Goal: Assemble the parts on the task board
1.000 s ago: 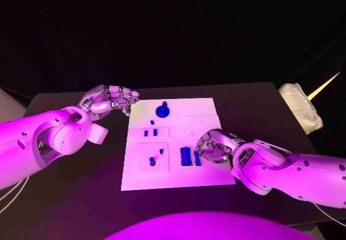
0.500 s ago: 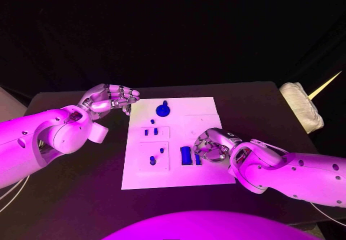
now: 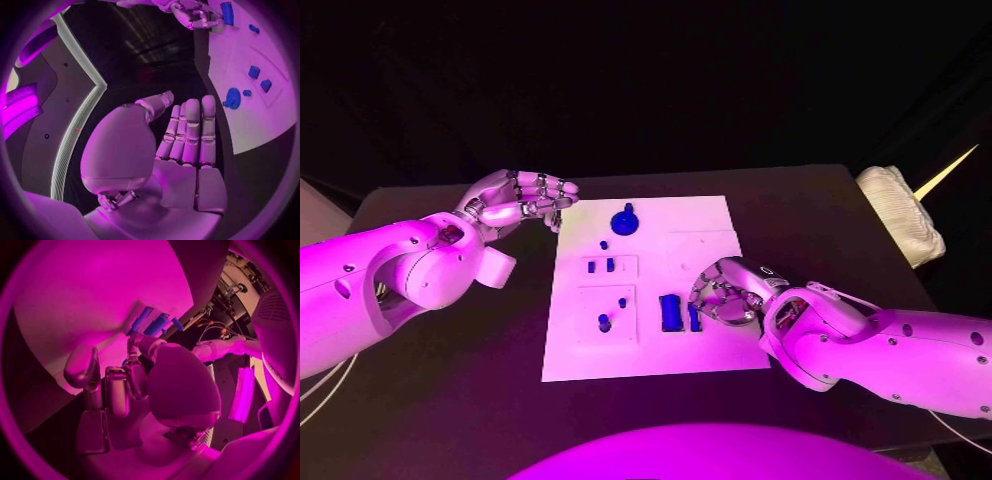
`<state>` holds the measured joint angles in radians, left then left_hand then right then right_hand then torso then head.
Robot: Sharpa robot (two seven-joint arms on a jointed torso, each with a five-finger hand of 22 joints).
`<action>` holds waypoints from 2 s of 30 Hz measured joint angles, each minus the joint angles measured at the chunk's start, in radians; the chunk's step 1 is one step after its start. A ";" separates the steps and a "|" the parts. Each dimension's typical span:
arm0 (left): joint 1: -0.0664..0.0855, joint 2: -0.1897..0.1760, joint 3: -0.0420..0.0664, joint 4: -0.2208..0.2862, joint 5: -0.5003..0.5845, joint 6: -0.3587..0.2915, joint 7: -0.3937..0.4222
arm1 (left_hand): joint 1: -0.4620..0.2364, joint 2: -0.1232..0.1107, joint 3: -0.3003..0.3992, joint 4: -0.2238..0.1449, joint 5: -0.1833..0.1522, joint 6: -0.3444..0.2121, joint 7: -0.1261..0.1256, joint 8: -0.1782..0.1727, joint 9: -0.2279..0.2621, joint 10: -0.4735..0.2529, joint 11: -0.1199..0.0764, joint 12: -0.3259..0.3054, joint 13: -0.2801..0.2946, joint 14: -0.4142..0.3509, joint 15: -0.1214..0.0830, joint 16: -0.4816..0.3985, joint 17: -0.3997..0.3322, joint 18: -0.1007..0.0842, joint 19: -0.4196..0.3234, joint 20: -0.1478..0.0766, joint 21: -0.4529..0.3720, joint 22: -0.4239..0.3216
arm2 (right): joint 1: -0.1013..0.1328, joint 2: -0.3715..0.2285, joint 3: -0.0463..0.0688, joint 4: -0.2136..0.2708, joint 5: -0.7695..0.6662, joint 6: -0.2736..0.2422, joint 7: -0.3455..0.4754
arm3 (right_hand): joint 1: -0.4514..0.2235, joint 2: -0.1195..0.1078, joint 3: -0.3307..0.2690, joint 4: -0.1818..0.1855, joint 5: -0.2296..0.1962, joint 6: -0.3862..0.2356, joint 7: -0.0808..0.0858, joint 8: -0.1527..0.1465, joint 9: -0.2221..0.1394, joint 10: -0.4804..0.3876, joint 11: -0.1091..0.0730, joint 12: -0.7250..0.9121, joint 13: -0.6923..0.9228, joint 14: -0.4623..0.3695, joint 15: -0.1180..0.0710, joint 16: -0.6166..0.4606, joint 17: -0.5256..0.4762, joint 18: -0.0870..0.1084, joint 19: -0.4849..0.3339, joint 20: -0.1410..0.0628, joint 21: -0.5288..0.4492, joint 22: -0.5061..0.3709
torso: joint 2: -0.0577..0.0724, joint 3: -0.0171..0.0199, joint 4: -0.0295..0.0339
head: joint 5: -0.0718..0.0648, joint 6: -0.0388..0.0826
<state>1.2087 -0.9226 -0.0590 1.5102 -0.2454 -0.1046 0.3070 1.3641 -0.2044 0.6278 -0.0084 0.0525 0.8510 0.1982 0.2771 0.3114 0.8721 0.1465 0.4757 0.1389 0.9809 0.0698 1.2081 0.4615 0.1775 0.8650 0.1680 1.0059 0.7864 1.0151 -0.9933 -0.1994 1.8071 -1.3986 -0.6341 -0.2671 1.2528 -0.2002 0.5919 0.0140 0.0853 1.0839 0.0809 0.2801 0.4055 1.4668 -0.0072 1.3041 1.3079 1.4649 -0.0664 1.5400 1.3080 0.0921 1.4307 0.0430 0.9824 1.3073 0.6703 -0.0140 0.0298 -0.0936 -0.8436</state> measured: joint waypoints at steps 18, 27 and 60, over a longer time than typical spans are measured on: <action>-0.022 0.037 0.000 -0.056 0.038 -0.004 0.024 | -0.010 -0.001 -0.013 0.018 0.000 -0.009 0.009 0.000 0.002 -0.013 0.006 0.020 0.000 -0.105 0.014 -0.118 -0.059 0.000 -0.061 0.013 -0.093 -0.045 | 0.117 0.024 0.016 -0.127 0.444 -0.126 0.383 | -0.012 -0.012 -0.026 0.026 0.103 -0.108 0.048 -0.037 -0.027 -0.213 0.053 -0.453 -0.170 -0.019 0.039 -0.191 -0.134 0.078 -0.191 0.034 -0.569 -0.142 | -0.030 -0.0126 -0.0067 | -0.007 0.026; -0.050 0.099 0.000 -0.149 0.170 -0.039 0.092 | -0.020 -0.001 -0.068 0.082 0.000 -0.065 -0.004 -0.011 -0.007 0.021 0.032 -0.121 -0.074 -0.166 0.064 -0.619 -0.240 0.000 -0.142 0.071 -0.451 -0.276 | 0.135 0.158 0.035 -0.374 0.834 -0.045 0.550 | 0.006 0.003 0.019 0.026 0.097 -0.168 0.096 -0.033 -0.023 -0.390 0.105 -1.019 -0.705 -0.345 0.110 -0.925 -0.717 0.078 -0.410 0.104 -0.885 -0.383 | -0.062 -0.0259 -0.0156 | 0.009 0.083; -0.146 0.149 0.048 -0.006 0.264 -0.418 0.178 | -1.282 0.201 -0.611 0.010 -0.045 -0.831 -0.198 -0.270 -0.306 -0.849 -0.145 -0.469 -0.137 -0.962 -0.068 -1.197 -0.458 -0.157 -0.846 -0.164 -0.995 -0.780 | 0.037 0.215 0.198 -0.244 1.334 -0.084 0.735 | -1.194 0.197 -0.576 -0.015 -0.077 -1.062 -0.078 -0.273 -0.399 -1.431 0.009 -1.298 -1.303 -1.437 0.068 -1.530 -1.300 -0.079 -1.411 -0.041 -0.978 -1.295 | -0.124 0.0118 -0.0290 | 0.093 0.243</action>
<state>1.0624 -0.7739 -0.0110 1.5045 0.0182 -0.5230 0.4847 0.0817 -0.0036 0.0165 0.0014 0.0071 0.0200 0.0000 0.0071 0.0054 0.0233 0.0016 0.0066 0.0022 0.0193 0.0023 0.0114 0.0037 0.0206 0.0194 0.0044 0.0105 0.0063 1.0517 -0.7785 -0.0015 1.5632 -0.0644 -0.7181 0.4682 0.0591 -0.0035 0.0164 -0.0006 0.0087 0.0219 0.0025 0.0073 0.0069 0.0354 0.0018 0.0060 0.0048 0.0281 0.0020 0.0104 0.0085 0.0135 0.0201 0.0024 0.0048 0.0123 0.5465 -0.0022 0.0009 -0.0006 -0.6009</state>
